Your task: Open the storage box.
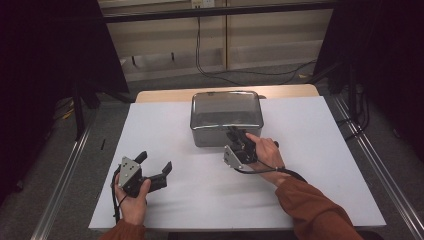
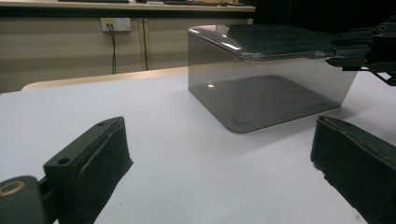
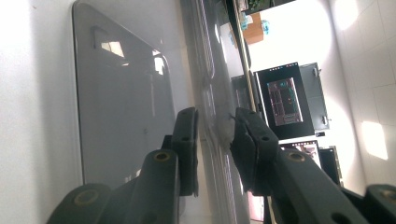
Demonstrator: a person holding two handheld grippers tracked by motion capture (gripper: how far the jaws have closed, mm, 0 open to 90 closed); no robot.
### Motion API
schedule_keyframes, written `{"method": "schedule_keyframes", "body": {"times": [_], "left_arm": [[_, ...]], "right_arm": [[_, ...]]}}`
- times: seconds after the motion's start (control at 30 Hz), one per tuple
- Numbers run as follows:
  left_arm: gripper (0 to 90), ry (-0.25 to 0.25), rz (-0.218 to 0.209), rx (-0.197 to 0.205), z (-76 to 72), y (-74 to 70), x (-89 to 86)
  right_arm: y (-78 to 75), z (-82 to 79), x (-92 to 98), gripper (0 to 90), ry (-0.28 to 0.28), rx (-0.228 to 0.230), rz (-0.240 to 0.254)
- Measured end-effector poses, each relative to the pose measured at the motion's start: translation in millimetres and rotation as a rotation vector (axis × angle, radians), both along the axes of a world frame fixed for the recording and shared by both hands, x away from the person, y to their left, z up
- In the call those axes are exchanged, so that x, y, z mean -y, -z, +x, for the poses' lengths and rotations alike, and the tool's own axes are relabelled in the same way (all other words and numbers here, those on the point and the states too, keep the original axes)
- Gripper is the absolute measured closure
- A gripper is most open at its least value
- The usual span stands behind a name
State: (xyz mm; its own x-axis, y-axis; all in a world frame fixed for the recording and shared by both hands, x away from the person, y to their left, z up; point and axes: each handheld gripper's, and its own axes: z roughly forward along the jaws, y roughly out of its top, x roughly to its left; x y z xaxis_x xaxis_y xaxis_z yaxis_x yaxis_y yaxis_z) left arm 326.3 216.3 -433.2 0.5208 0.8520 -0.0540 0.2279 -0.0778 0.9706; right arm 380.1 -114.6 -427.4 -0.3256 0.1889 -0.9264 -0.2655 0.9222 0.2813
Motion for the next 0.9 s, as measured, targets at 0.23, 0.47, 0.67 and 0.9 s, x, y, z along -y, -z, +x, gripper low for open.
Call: {"method": "schedule_keyframes", "body": {"times": [0.23, 0.47, 0.67, 0.9], "left_arm": [[4.2, 0.026, 0.002, -0.002, 0.2, -0.5, 0.8], [4.8, 0.059, -0.020, -0.021, 3.2, 0.0, 0.7], [4.4, 0.088, -0.024, -0.006, 6.3, -2.0, 3.7], [1.9, 0.115, -0.037, 0.015, 9.2, -5.7, 7.5]], "right_arm": [[0.0, -0.5, -0.3, 75.0, -0.011, 0.018, -0.004], [-0.4, -0.9, -0.2, 75.5, -0.005, 0.016, -0.004], [-0.7, -0.8, -0.3, 75.7, -0.008, 0.021, -0.008], [-0.8, -0.7, 0.2, 75.8, -0.008, 0.018, -0.001]]}}
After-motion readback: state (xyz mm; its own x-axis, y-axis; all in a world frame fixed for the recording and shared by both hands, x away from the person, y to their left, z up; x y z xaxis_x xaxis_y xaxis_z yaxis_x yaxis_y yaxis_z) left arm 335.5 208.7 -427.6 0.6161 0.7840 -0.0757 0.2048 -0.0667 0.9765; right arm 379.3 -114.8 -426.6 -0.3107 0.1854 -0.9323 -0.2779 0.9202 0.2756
